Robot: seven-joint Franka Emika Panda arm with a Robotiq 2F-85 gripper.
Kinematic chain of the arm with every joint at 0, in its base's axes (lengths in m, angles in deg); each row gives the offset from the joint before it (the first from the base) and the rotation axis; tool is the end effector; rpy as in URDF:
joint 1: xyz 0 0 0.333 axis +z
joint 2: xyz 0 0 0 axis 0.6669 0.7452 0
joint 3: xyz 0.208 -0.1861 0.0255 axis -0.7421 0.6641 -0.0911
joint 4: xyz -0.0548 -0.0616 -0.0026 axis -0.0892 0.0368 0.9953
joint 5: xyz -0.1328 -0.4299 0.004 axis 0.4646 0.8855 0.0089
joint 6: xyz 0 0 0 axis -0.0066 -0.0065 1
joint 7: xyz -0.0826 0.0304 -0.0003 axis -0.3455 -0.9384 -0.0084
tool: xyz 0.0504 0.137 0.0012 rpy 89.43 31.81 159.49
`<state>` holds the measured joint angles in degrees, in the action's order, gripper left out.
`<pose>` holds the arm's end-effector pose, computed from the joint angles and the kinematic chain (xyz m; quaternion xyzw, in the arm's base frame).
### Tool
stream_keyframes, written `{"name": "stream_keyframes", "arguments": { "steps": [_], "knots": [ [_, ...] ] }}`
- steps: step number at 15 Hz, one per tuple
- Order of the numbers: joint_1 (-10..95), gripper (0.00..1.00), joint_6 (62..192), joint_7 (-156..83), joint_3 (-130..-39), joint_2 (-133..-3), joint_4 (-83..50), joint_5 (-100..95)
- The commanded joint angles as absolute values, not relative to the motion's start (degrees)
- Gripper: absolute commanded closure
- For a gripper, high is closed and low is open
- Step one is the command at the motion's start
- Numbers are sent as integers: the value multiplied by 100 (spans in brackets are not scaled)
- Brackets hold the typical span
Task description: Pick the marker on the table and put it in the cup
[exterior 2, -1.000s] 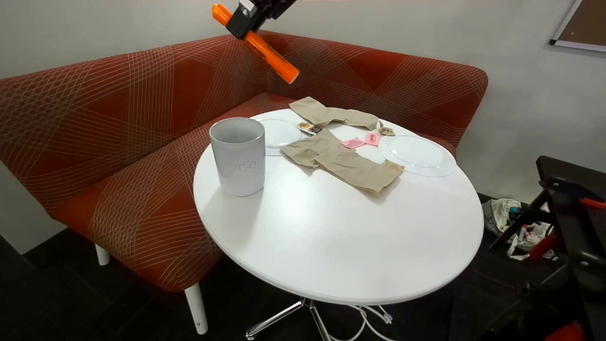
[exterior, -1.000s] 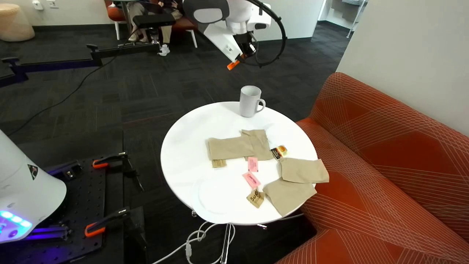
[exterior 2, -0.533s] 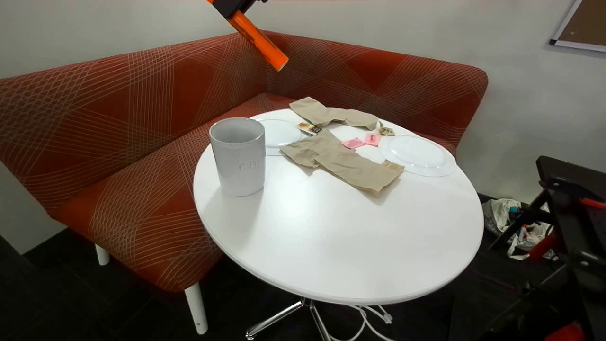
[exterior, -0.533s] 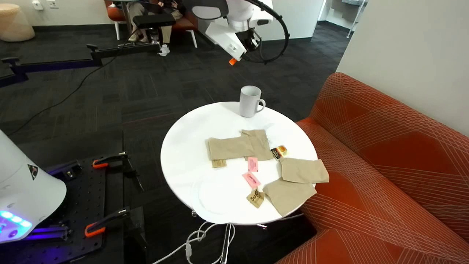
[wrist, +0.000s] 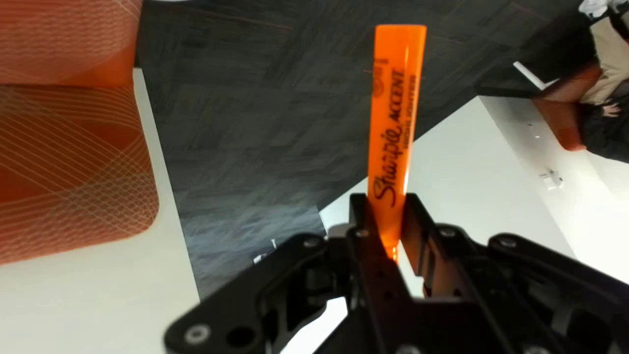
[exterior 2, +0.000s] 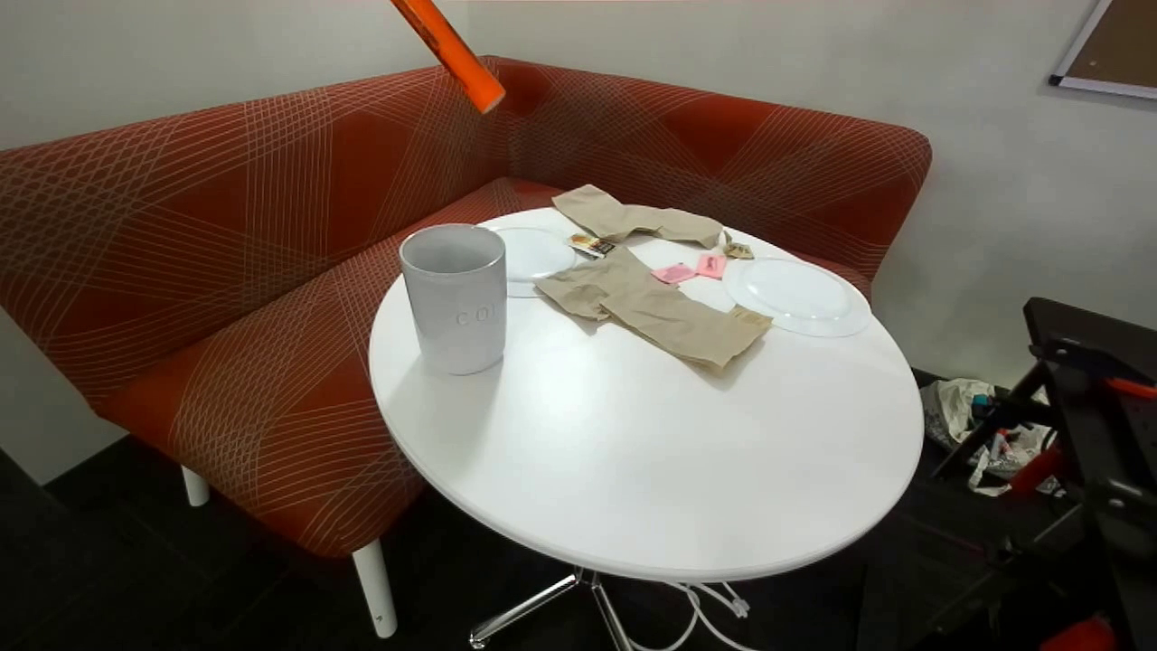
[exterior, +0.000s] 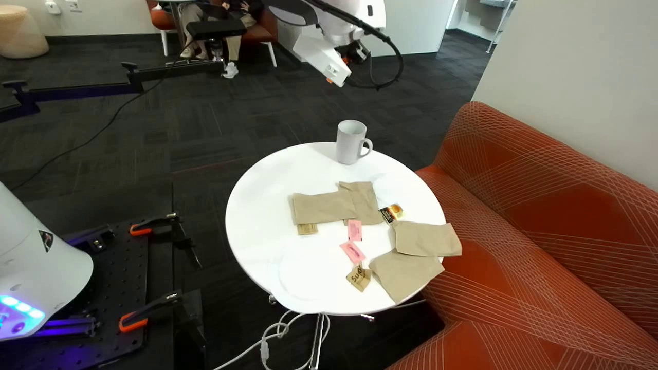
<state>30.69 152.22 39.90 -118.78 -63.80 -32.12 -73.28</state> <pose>0.6856 0.1980 0.2834 -0.8687 -0.2026 -0.3589 0.2748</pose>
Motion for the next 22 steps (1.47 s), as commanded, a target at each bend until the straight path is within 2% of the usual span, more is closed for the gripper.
{"name": "stream_keyframes", "arguments": {
  "steps": [1, 12, 22],
  "knots": [
    [2576, 95, 15192, 5553, -12363, -6066, -2778, -8114],
    [2065, 95, 15000, 10237, -12523, -5528, -2788, -10516],
    [1978, 95, 14541, 12089, -12394, -5083, -3039, -11996]
  ]
}}
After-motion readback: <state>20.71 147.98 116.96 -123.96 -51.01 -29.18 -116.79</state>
